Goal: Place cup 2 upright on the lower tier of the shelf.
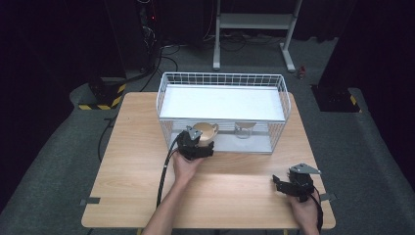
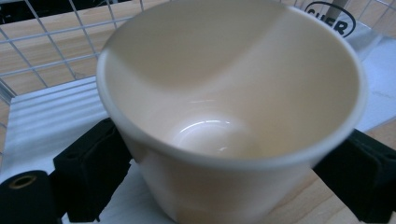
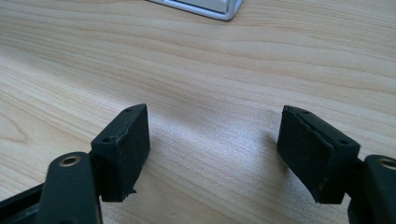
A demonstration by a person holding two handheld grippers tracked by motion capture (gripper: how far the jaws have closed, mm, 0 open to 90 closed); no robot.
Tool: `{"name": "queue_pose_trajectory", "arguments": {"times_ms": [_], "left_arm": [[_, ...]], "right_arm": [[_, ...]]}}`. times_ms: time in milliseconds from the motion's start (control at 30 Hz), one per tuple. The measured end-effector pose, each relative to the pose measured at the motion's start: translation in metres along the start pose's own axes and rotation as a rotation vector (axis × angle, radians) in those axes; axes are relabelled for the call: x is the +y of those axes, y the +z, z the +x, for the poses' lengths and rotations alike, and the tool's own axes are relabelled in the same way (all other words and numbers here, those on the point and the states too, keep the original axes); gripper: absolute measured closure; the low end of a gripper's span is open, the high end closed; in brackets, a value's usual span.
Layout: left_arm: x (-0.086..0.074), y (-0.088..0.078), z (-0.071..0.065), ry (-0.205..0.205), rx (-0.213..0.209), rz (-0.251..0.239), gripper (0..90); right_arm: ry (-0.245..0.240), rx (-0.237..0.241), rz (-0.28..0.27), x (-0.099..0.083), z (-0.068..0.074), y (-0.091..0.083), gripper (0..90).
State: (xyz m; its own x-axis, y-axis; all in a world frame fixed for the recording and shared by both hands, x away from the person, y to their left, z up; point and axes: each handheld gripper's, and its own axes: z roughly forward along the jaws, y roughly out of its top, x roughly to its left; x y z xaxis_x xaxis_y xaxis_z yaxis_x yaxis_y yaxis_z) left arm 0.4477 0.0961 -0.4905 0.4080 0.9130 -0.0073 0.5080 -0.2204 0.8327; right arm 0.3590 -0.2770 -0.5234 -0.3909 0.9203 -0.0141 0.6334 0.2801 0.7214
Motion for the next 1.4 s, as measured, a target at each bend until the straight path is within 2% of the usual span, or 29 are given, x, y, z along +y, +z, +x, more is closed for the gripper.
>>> {"name": "queue_pose_trajectory", "arguments": {"times_ms": [467, 700, 800, 933, 1067, 1200, 1300, 1367, 1400], "left_arm": [[-0.014, -0.003, 0.000, 0.002, 0.005, 0.017, 12.2], [-0.016, 0.000, 0.000, -0.013, 0.005, 0.040, 12.8], [-0.017, 0.000, 0.000, 0.006, 0.013, 0.055, 15.3], [-0.017, 0.002, 0.001, 0.007, 0.020, 0.055, 17.8], [-0.015, 0.004, 0.000, 0.022, 0.041, 0.076, 21.1], [-0.012, 0.008, 0.001, 0.029, 0.060, 0.089, 27.4], [-0.011, 0.009, 0.003, 0.028, 0.064, 0.091, 32.2], [-0.012, 0.011, 0.004, 0.012, 0.061, 0.086, 34.1], [-0.012, 0.011, 0.004, 0.018, 0.061, 0.097, 34.7]], "right_arm": [[-0.002, 0.000, 0.000, 0.000, 0.000, 0.000, 25.4], [-0.002, 0.000, 0.000, 0.000, 0.000, 0.000, 25.4], [-0.002, 0.000, -0.001, 0.000, 0.000, 0.000, 25.3], [0.000, 0.000, 0.000, 0.000, 0.000, 0.000, 25.4], [-0.002, 0.000, 0.000, 0.000, 0.000, 0.000, 25.4], [-0.002, 0.000, 0.000, 0.000, 0.000, 0.000, 25.4], [-0.002, 0.000, 0.000, 0.000, 0.000, 0.000, 25.4], [-0.002, 0.000, 0.000, 0.000, 0.000, 0.000, 25.3], [-0.002, 0.000, 0.000, 0.000, 0.000, 0.000, 25.3]]}}
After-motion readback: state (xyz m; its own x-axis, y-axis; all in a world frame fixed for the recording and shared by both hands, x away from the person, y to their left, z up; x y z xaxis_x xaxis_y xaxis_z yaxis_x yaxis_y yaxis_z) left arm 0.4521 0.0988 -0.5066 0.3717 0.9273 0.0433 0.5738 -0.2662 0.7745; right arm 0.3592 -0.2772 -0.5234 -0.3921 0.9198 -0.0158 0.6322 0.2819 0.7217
